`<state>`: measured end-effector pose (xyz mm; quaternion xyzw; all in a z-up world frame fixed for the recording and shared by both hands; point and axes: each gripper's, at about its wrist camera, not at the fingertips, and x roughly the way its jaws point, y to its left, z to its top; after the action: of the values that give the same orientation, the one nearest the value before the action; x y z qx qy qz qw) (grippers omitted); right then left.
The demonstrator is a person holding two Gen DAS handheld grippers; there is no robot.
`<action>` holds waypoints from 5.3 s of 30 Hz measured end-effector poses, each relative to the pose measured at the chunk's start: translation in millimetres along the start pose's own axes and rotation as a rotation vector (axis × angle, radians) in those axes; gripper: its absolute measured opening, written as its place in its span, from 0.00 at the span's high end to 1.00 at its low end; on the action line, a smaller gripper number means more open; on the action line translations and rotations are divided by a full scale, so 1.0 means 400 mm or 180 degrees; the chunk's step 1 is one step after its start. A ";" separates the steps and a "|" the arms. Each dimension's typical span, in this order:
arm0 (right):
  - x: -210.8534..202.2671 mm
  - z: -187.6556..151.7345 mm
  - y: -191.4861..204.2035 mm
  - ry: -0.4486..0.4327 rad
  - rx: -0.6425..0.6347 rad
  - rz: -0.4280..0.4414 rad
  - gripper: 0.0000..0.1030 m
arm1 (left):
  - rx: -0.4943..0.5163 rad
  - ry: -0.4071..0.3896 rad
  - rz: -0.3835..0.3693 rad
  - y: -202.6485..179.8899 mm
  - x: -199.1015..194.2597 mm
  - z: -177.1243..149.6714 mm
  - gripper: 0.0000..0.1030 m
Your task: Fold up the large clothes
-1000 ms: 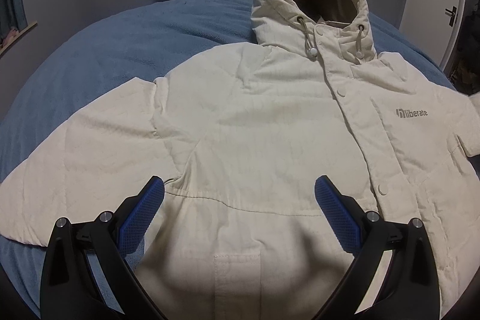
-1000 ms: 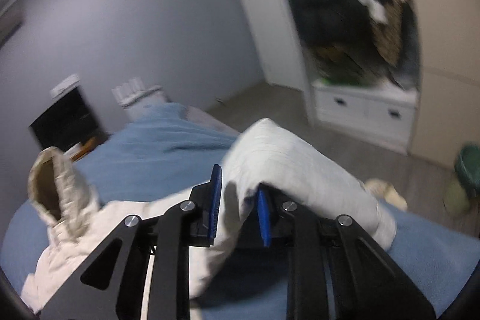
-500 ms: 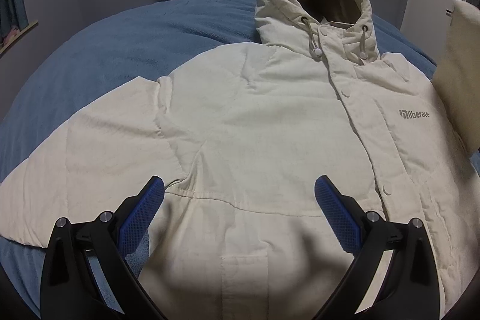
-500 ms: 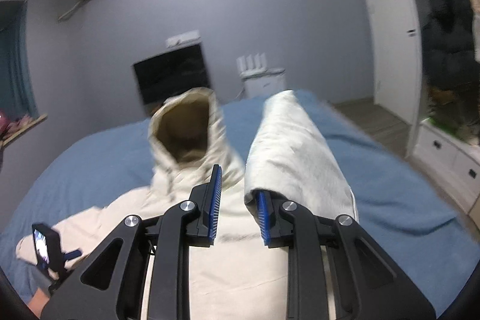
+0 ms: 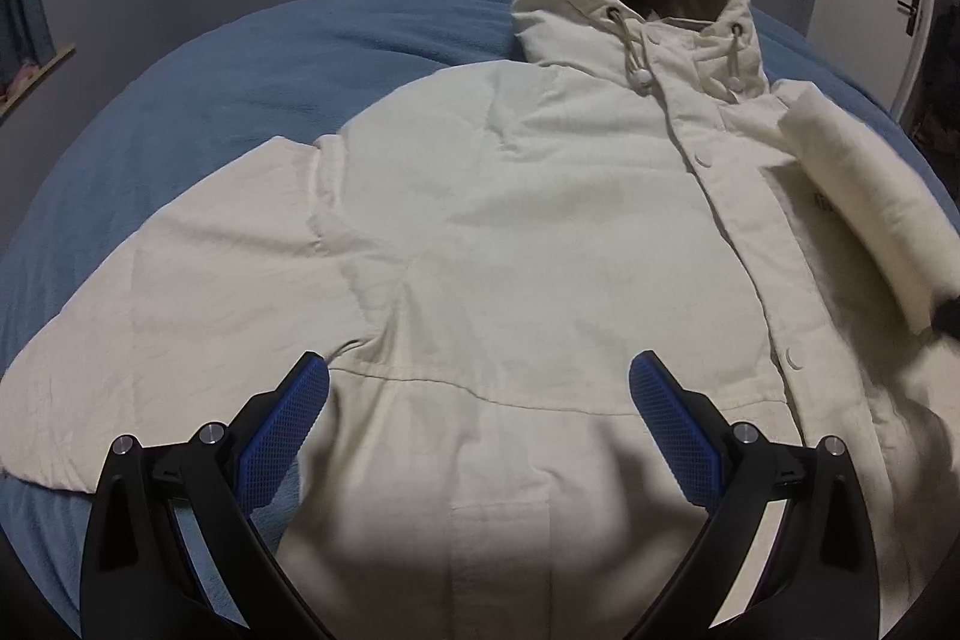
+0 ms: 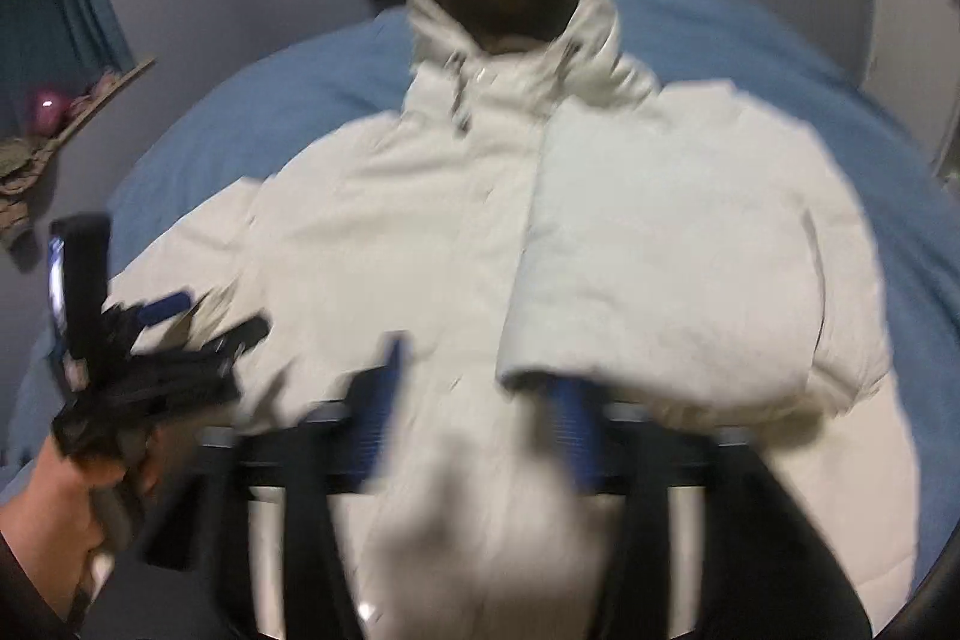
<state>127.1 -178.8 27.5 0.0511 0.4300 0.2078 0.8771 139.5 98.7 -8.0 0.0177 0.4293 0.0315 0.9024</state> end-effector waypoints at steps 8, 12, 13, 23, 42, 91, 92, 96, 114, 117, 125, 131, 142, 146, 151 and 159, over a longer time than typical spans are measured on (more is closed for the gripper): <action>-0.192 -0.053 -0.133 -0.0101 -0.0137 -0.0259 0.13 | 0.0084 -0.0181 -0.0441 -0.073 -0.116 0.017 0.06; -0.247 -0.028 -0.255 -0.0347 0.0162 -0.0561 0.09 | 0.0560 -0.0145 -0.0584 -0.217 -0.144 0.022 0.06; -0.255 -0.022 -0.281 -0.0393 0.0252 -0.0605 0.09 | 0.0637 -0.0142 -0.0684 -0.258 -0.148 0.021 0.06; -0.258 -0.013 -0.427 -0.0299 0.0694 -0.0890 0.09 | 0.1223 -0.0060 -0.0879 -0.584 -0.084 -0.013 0.16; -0.246 -0.007 -0.413 -0.0352 0.0696 -0.0614 0.09 | 0.1371 -0.0279 -0.0758 -0.612 -0.112 0.016 0.85; 0.120 -0.032 -0.319 0.0211 -0.0122 -0.0890 0.08 | 0.0084 0.0327 -0.0264 -0.087 0.099 0.000 0.31; 0.124 -0.035 -0.321 0.0203 -0.0126 -0.0885 0.07 | 0.0058 0.0326 -0.0284 -0.085 0.103 -0.005 0.31; 0.135 -0.038 -0.322 0.0190 -0.0140 -0.0902 0.07 | 0.0007 0.0286 -0.0360 -0.077 0.111 -0.017 0.23; 0.109 -0.057 -0.314 0.0015 -0.0116 -0.0824 0.07 | 0.0105 0.0283 -0.0249 -0.096 0.113 -0.031 0.06; 0.082 -0.064 -0.311 -0.0045 -0.0084 -0.0808 0.07 | 0.0080 0.0349 -0.0270 -0.091 0.126 -0.034 0.06; -0.088 -0.071 -0.260 -0.0564 0.0148 -0.0672 0.07 | 0.0046 0.0292 -0.0406 -0.080 0.118 -0.036 0.05; -0.179 -0.049 -0.155 -0.0828 -0.0082 -0.0588 0.07 | 0.0157 0.0213 -0.0209 -0.023 0.023 -0.004 0.06; -0.195 -0.069 -0.037 -0.0653 -0.0324 -0.0439 0.07 | -0.0653 0.0411 0.0342 0.360 -0.109 0.000 0.06; -0.188 -0.080 -0.028 -0.0588 -0.0360 -0.0509 0.07 | -0.0827 0.0756 0.0369 0.453 -0.085 -0.076 0.06; -0.192 -0.092 -0.033 -0.0545 -0.0350 -0.0574 0.07 | -0.1389 0.0889 0.0193 0.540 -0.072 -0.141 0.06; -0.179 -0.109 -0.031 -0.0484 -0.0371 -0.0623 0.07 | -0.1799 0.0789 0.0116 0.616 -0.046 -0.169 0.06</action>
<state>58.5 -223.1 49.4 -0.0265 0.3525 0.1414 0.9247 65.3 343.3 -22.0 -0.2303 0.5100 0.1677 0.8116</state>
